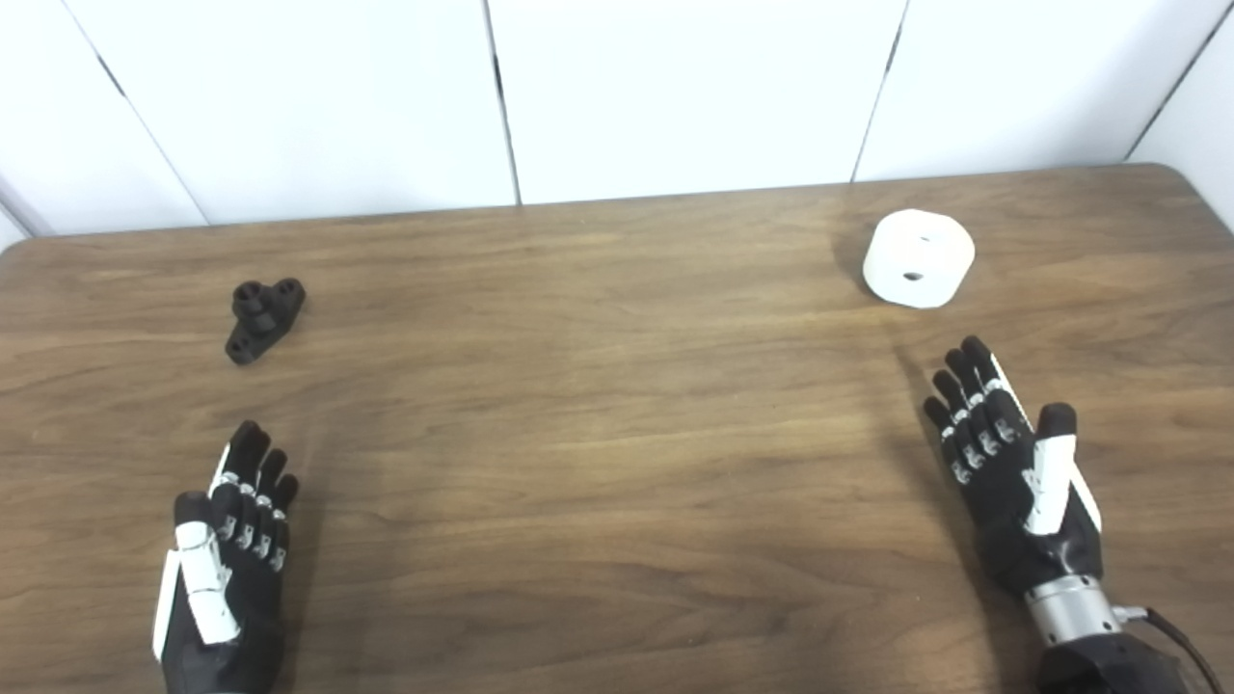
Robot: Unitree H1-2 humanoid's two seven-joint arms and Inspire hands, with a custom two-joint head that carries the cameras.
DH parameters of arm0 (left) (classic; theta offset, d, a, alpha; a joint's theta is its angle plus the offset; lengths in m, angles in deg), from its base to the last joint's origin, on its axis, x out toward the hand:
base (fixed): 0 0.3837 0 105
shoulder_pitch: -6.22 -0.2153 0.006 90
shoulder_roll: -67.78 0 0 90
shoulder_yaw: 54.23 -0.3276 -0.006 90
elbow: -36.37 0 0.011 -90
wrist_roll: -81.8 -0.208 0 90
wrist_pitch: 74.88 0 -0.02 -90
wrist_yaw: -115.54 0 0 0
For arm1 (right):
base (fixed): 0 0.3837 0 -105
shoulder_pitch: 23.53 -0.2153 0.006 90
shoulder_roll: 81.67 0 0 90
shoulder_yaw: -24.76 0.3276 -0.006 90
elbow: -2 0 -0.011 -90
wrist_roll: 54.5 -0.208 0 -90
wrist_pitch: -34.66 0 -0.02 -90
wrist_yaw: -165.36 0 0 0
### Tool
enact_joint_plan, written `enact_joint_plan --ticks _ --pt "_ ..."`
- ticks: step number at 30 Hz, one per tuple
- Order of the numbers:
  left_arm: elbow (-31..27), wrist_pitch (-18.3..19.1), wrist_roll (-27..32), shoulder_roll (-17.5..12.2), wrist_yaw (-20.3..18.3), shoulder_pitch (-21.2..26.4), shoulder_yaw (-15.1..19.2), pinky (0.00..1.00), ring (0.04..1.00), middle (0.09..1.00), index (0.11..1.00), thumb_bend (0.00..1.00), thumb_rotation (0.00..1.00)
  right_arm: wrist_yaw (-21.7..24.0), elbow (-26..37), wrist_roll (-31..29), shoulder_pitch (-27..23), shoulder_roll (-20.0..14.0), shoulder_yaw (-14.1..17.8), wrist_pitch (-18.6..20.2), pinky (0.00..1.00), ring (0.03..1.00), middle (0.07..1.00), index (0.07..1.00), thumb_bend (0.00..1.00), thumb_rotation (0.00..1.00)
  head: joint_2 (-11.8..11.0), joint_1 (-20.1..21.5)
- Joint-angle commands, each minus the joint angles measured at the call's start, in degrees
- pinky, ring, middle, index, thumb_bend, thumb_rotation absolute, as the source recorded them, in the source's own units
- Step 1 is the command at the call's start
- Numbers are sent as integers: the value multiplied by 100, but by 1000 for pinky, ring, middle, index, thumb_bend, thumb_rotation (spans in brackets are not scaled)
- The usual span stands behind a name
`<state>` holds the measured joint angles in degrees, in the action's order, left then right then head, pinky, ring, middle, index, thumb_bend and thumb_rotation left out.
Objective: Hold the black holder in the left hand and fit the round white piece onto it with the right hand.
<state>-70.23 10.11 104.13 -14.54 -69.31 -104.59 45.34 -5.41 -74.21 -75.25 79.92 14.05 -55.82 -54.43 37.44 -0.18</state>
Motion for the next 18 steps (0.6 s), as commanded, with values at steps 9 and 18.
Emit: enact_joint_plan --ticks 9,18 --pt "-142 -273 -282 144 9 -111 9 1000 1000 1000 972 656 1000 125 -74 -50 93 -42 8 -211 1000 1000 1000 1000 723 1000 -212 -121" --pt "-161 -393 -622 257 71 -233 -119 1000 1000 1000 976 576 1000 276 -273 -53 142 -147 59 -398 1000 1000 1000 1000 721 1000 -544 -572"
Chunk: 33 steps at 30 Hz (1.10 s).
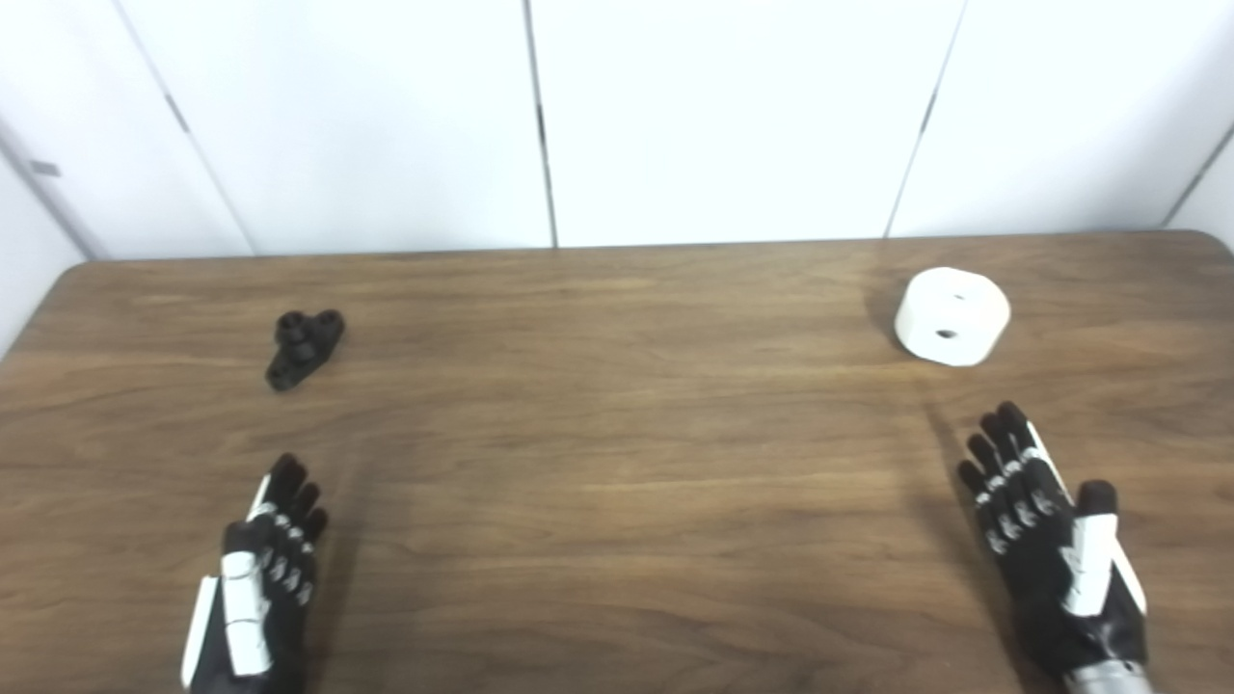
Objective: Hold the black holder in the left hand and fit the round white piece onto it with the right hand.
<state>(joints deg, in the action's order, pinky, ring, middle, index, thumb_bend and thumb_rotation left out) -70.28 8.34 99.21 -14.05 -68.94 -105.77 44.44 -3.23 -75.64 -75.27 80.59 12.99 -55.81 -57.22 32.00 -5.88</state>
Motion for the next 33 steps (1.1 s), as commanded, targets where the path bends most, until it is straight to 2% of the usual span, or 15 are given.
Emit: enact_joint_plan --ticks 1,7,12,18,30,33 --pt "-132 -243 -155 226 43 -134 -47 1000 1000 1000 972 566 1000 81 -175 -73 76 -45 64 -154 1000 1000 1000 1000 721 1000 -58 -64" --pt "25 -493 -369 284 52 -203 -163 1000 1000 1000 962 517 1000 127 -402 -93 63 -70 90 -243 1000 1000 1000 1000 723 1000 -373 -459" --pt "67 -574 -473 388 158 -219 -238 1000 1000 992 932 472 1000 111 -485 -110 55 -94 118 -147 1000 1000 1000 1000 790 1000 -526 -652" --pt "15 -577 -593 330 262 -239 -333 1000 1000 1000 936 431 1000 133 -522 -134 54 -118 122 -137 1000 1000 1000 1000 850 1000 -448 -654" --pt "-128 -456 -812 289 465 -269 -412 1000 1000 990 923 376 997 86 -381 -103 121 -140 136 -59 1000 1000 1000 1000 876 1000 -346 -601" --pt "-144 -473 -1195 257 578 -261 -380 1000 1000 982 917 333 888 93 -351 -117 136 -142 120 1 1000 1000 1000 1000 867 1000 -362 -554"
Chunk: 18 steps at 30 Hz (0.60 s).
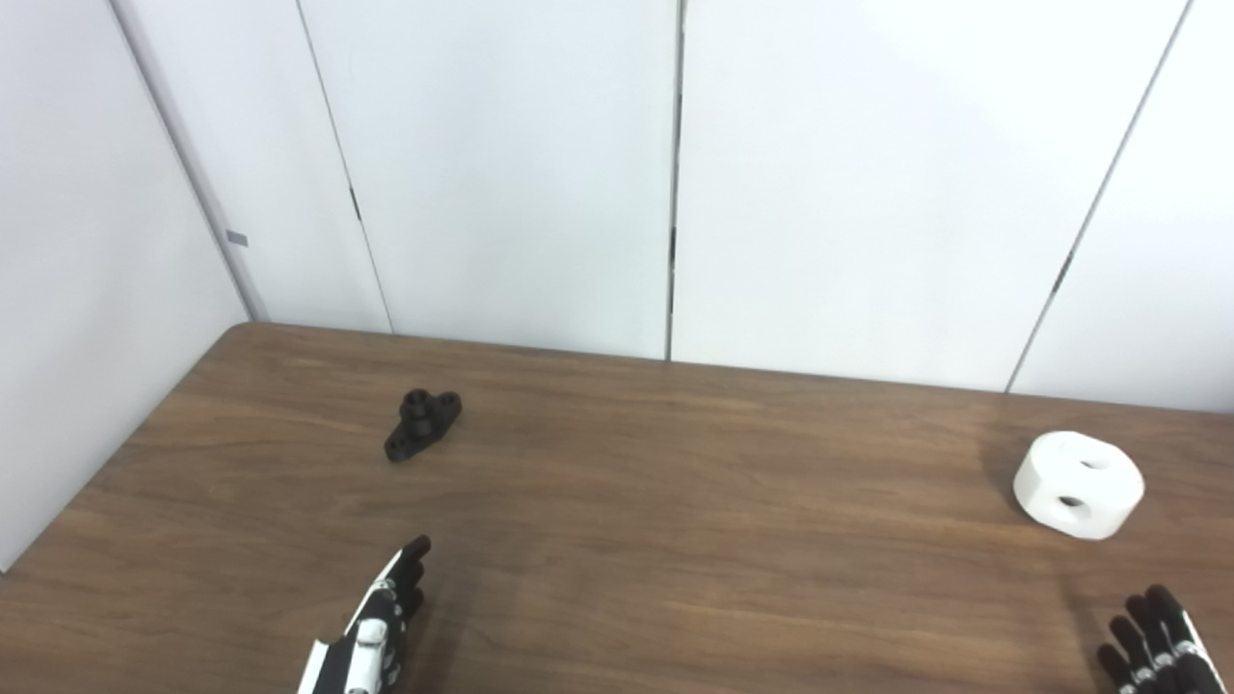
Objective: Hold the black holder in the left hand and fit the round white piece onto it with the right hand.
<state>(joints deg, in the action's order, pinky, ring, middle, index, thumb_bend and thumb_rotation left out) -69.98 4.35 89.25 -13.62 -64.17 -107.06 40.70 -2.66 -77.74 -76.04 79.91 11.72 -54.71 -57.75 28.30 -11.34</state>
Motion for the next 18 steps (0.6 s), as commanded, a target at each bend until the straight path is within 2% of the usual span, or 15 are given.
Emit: enact_joint_plan --ticks 1,3,4,5,8,10,12,14,18 --pt "-170 -121 -368 195 138 -120 15 1000 993 973 909 323 817 39 -150 -32 207 -11 0 55 1000 1000 1000 1000 866 1000 -5 22" --pt "-177 -195 -719 137 221 -70 69 965 966 950 889 336 621 60 -190 -39 205 6 -18 26 1000 1000 1000 1000 859 1000 -34 58" --pt "-193 -189 -803 110 250 -35 99 948 958 942 879 360 575 75 -210 -79 200 27 -21 15 1000 1000 1000 1000 849 1000 -40 75" --pt "-213 -172 -885 92 281 6 129 933 951 933 868 397 548 87 -225 -103 192 39 -25 5 1000 1000 1000 1000 838 1000 -40 75" --pt "-353 2 -1217 35 394 172 258 894 935 922 863 461 558 102 -270 -67 169 50 -61 -33 1000 1000 1000 1000 831 1000 -54 123" --pt "-521 246 -1652 6 518 338 361 873 921 911 860 482 556 91 -305 -25 157 65 -75 -68 1000 1000 1000 1000 829 1000 -62 144" --pt "-672 540 -1982 -16 598 496 444 892 924 908 859 494 528 99 -337 -29 153 83 -87 -83 1000 1000 1000 999 830 1000 -67 173" --pt "-785 845 -2199 -20 662 675 531 921 933 910 862 539 366 132 -384 -53 147 97 -104 -102 1000 1000 1000 1000 815 1000 -63 196" --pt "-798 1366 -2957 -99 888 1047 631 942 944 920 861 609 266 169 -444 -16 140 111 -146 -158 1000 1000 1000 1000 808 1000 -62 226"
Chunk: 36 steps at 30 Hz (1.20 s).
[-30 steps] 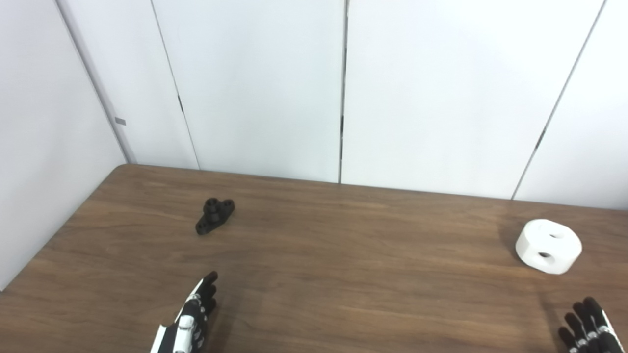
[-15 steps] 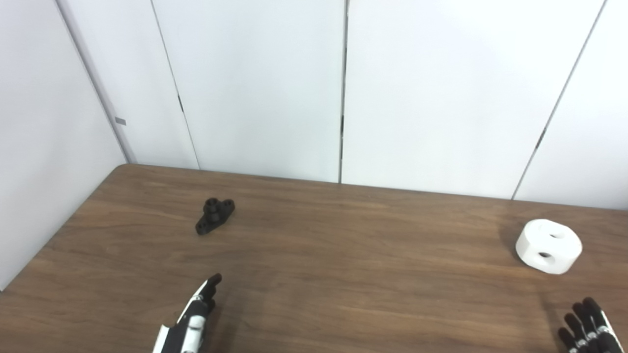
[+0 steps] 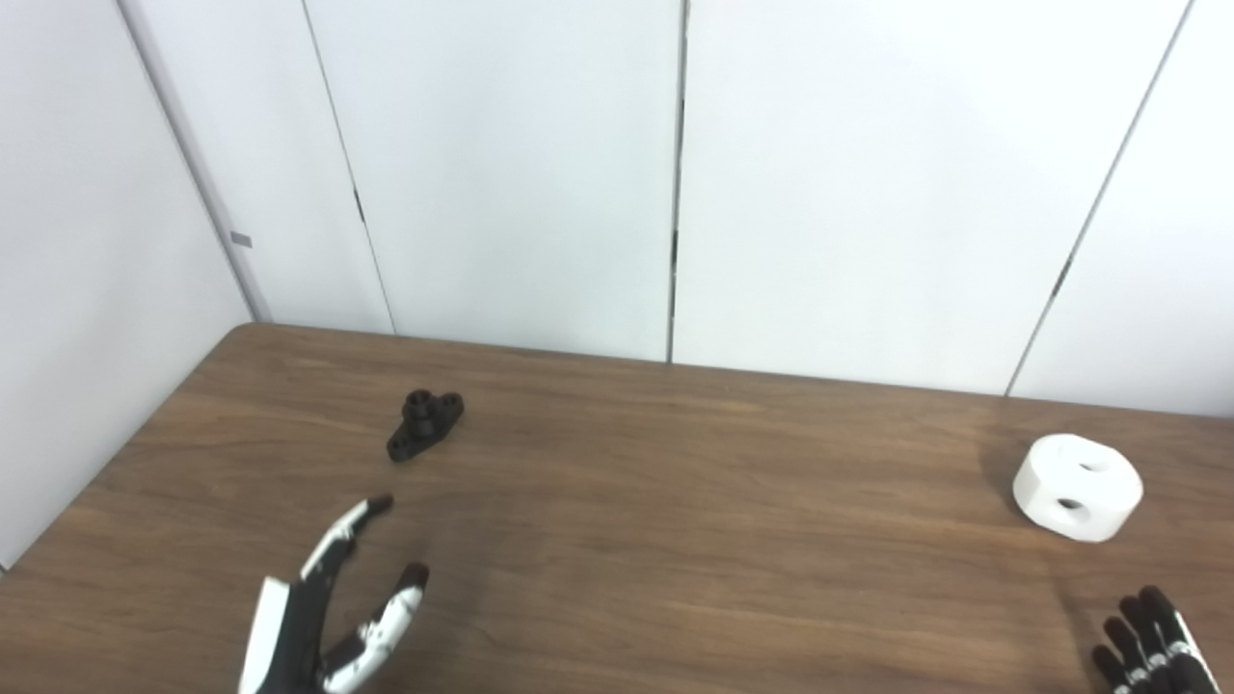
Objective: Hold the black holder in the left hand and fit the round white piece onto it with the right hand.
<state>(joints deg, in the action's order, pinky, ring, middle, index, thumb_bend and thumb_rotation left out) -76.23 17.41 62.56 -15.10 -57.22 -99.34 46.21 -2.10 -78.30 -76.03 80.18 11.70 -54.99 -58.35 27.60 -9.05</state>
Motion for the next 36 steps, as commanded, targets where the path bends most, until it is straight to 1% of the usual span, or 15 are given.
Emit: enact_joint_plan --ticks 1,4,8,11,15,17,19,21,23,27,29,31,36 --pt "-141 186 -534 3 253 381 93 919 926 916 851 634 261 113 -383 -5 114 119 -128 -98 1000 1000 1000 1000 801 1000 25 1" --pt "-64 416 -874 -81 322 590 120 924 926 915 847 652 254 101 -362 22 119 131 -140 -82 1000 1000 1000 1000 794 1000 32 14" --pt "62 801 -1190 -146 294 914 182 939 945 923 845 680 281 73 -323 30 132 146 -144 -46 1000 1000 1000 1000 800 1000 54 27" --pt "211 1022 -1481 -219 321 1162 171 912 952 923 839 702 286 78 -306 31 140 147 -150 -43 1000 1000 1000 1000 786 1000 77 38" --pt "586 1288 -1966 -403 403 1549 103 852 933 909 824 741 343 86 -276 60 164 139 -164 -40 1000 1000 1000 1000 775 1000 95 48" --pt "788 1417 -2113 -462 437 1729 72 843 922 894 814 761 364 80 -264 77 169 137 -167 -38 1000 1000 1000 1000 781 1000 95 48" --pt "964 1552 -2125 -488 429 1900 56 824 914 887 808 776 377 69 -246 91 178 141 -164 -44 1000 1000 1000 1000 782 1000 110 41" --pt "1130 1683 -2107 -505 411 2056 40 826 917 889 807 799 361 77 -237 74 186 141 -165 -31 1000 1000 1000 1000 771 1000 105 53" --pt "1298 1779 -2112 -539 406 2192 7 851 925 895 808 808 348 89 -228 61 197 132 -172 -12 1000 1000 1000 1000 777 1000 112 59" --pt "1699 1846 -2226 -695 478 2442 -132 901 931 895 796 816 336 100 -222 39 208 131 -177 -13 1000 1000 1000 1000 770 1000 122 61" --pt "1880 1890 -2259 -775 506 2547 -195 914 932 896 792 829 347 99 -210 39 214 131 -182 0 1000 1000 1000 1000 772 1000 123 58" --pt "2040 1992 -2329 -884 458 2672 -297 932 933 897 789 835 354 100 -202 39 223 136 -184 -6 1000 1000 1000 1000 774 1000 130 57" --pt "2313 2190 -2384 -1073 385 2887 -513 925 931 893 782 844 383 128 -206 -26 230 157 -178 -33 1000 1000 1000 1000 751 1000 131 69"
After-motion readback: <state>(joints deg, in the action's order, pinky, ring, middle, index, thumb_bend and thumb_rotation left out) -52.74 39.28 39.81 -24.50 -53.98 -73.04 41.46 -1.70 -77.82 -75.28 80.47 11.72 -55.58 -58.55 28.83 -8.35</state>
